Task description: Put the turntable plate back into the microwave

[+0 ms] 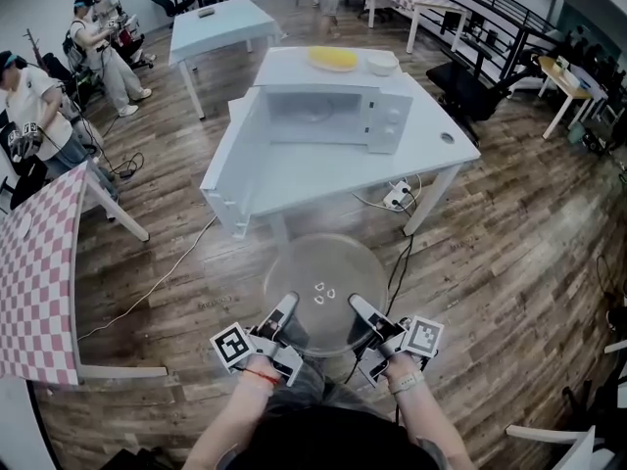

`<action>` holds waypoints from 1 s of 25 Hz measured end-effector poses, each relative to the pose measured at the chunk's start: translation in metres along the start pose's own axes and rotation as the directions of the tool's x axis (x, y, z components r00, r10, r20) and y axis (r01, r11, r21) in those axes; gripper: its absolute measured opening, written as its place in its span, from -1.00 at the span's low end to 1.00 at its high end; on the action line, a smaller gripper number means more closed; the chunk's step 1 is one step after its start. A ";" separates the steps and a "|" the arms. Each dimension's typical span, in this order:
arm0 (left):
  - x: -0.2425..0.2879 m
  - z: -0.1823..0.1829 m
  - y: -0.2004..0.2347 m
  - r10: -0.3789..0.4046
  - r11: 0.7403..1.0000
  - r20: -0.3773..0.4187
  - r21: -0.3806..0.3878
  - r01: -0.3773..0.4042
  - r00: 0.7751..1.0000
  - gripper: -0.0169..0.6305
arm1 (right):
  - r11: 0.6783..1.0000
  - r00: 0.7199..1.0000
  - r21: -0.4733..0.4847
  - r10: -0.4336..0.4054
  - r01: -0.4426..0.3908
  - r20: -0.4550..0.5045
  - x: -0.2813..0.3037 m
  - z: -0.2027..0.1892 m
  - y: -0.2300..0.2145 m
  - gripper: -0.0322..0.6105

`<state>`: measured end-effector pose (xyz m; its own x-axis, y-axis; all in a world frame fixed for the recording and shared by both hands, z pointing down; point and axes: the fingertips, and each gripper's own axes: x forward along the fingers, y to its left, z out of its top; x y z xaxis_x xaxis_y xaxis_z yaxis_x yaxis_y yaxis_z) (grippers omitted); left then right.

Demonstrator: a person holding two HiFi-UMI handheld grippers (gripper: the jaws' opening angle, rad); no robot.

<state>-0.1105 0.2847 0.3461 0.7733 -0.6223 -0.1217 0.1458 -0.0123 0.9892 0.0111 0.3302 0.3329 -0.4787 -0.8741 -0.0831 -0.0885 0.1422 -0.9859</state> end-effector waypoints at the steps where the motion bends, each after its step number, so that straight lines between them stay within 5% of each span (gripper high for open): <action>1: 0.002 0.001 0.001 -0.001 1.000 0.000 -0.002 0.001 1.000 -0.85 | 1.000 1.000 0.000 -0.002 0.002 0.001 0.002 0.002 -0.001 -0.77; 25: 0.090 0.059 0.026 0.017 1.000 0.017 -0.020 -0.017 1.000 -0.85 | 0.999 1.000 0.028 -0.025 0.025 0.005 0.072 0.078 -0.038 -0.77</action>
<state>-0.0736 0.1818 0.3652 0.7653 -0.6354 -0.1031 0.1452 0.0143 0.9893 0.0483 0.2258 0.3527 -0.4721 -0.8796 -0.0593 -0.0762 0.1078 -0.9912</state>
